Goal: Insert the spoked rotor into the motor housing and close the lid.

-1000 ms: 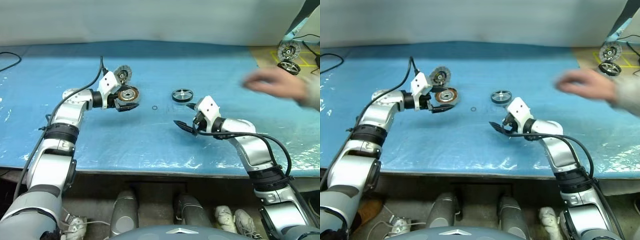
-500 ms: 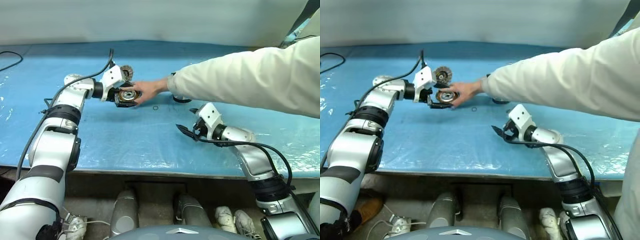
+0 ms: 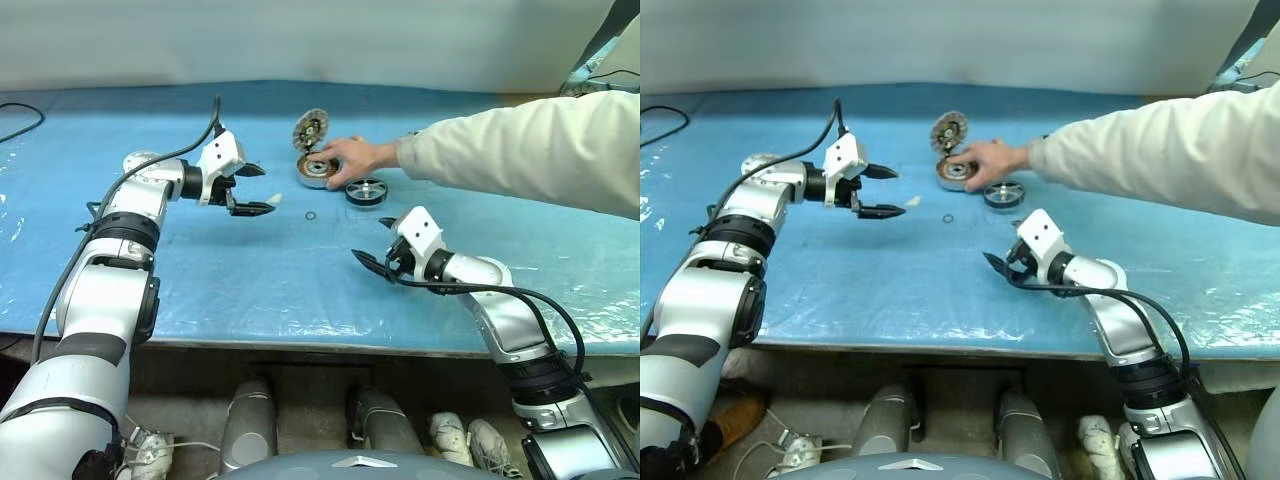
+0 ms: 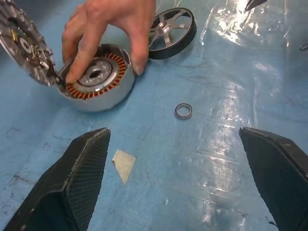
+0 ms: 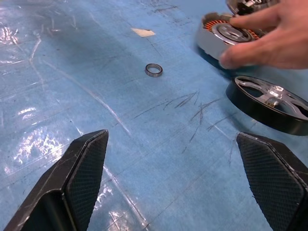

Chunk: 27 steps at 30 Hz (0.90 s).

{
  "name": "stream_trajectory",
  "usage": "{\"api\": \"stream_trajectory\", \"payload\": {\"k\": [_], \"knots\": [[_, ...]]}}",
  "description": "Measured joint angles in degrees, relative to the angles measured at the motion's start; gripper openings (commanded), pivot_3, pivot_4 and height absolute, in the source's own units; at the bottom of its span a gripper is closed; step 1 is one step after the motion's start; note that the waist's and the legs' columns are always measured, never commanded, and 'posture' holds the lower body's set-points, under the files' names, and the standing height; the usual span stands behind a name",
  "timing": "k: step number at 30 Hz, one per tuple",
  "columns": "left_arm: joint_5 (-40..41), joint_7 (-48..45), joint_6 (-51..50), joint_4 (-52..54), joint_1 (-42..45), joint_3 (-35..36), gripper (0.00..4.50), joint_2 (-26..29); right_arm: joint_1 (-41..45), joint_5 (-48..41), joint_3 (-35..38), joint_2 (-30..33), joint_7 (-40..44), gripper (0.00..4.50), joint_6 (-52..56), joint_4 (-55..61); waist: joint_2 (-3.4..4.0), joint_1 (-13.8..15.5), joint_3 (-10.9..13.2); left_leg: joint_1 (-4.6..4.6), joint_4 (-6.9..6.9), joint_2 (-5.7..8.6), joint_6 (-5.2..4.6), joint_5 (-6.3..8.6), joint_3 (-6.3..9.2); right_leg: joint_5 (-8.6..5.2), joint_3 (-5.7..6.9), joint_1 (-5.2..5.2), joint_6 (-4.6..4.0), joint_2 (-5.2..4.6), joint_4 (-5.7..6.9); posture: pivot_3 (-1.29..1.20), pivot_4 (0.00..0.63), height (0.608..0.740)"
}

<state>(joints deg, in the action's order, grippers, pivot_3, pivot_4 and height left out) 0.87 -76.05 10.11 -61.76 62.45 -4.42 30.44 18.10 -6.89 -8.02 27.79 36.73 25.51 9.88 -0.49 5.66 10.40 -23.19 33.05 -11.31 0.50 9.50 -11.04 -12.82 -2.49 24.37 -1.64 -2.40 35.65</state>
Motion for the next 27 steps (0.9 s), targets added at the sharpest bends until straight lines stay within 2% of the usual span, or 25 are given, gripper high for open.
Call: {"api": "stream_trajectory", "payload": {"k": [10, 14, 20, 24, 27], "knots": [[6.4, 0.2, -8.9, 10.0, -7.4, 4.5, 4.49, 0.1, 6.5, -1.0, 1.6, 0.9, 1.9, 4.5, 0.4, -2.0, 0.0, 0.0, 0.0, -0.01, 0.0, -0.03, 0.0, 0.0, 0.0, -0.01, 0.06, -0.01, -0.02, -0.01, 0.0, 0.0, 0.15, 0.74], [9.2, 2.1, -12.9, 15.6, -10.9, 6.3, 4.49, -0.6, 16.8, 0.8, 0.1, -0.4, 2.1, 4.5, -1.1, -10.4, 0.01, -0.6, 0.0, 0.03, 0.01, -0.03, 0.0, 0.0, -0.01, -0.01, 0.04, 0.0, -0.03, 0.0, 0.05, 0.0, 0.15, 0.74], [10.7, 7.1, -15.8, 23.6, -18.3, 6.9, 4.49, -2.6, 41.0, 9.7, -4.8, -8.6, -2.6, 4.5, -9.6, -42.3, 0.02, -1.7, 0.0, -0.09, 0.02, -0.14, 0.01, -0.02, -0.06, -0.06, 0.19, 0.0, -0.12, 0.0, 0.05, 0.0, 0.15, 0.74], [11.9, 11.5, -17.8, 29.3, -23.0, 7.7, 4.49, -3.7, 51.6, 13.7, -6.3, -14.0, -4.7, 4.5, -18.6, -64.3, 0.02, -1.7, 0.0, -0.36, -0.01, -0.24, 0.01, -0.01, -0.16, -0.18, 0.68, 0.03, -0.31, -0.01, 0.01, 0.0, 0.15, 0.74], [13.4, 14.1, -19.5, 33.8, -26.6, 8.7, 4.49, -4.0, 55.4, 14.6, -5.7, -17.8, -6.8, 4.5, -22.1, -76.4, 0.03, -1.4, 0.0, -0.5, -0.03, -0.42, 0.02, 0.0, -0.1, -0.21, 1.01, 0.08, -0.36, 0.07, 0.08, 0.0, 0.15, 0.74]]}}
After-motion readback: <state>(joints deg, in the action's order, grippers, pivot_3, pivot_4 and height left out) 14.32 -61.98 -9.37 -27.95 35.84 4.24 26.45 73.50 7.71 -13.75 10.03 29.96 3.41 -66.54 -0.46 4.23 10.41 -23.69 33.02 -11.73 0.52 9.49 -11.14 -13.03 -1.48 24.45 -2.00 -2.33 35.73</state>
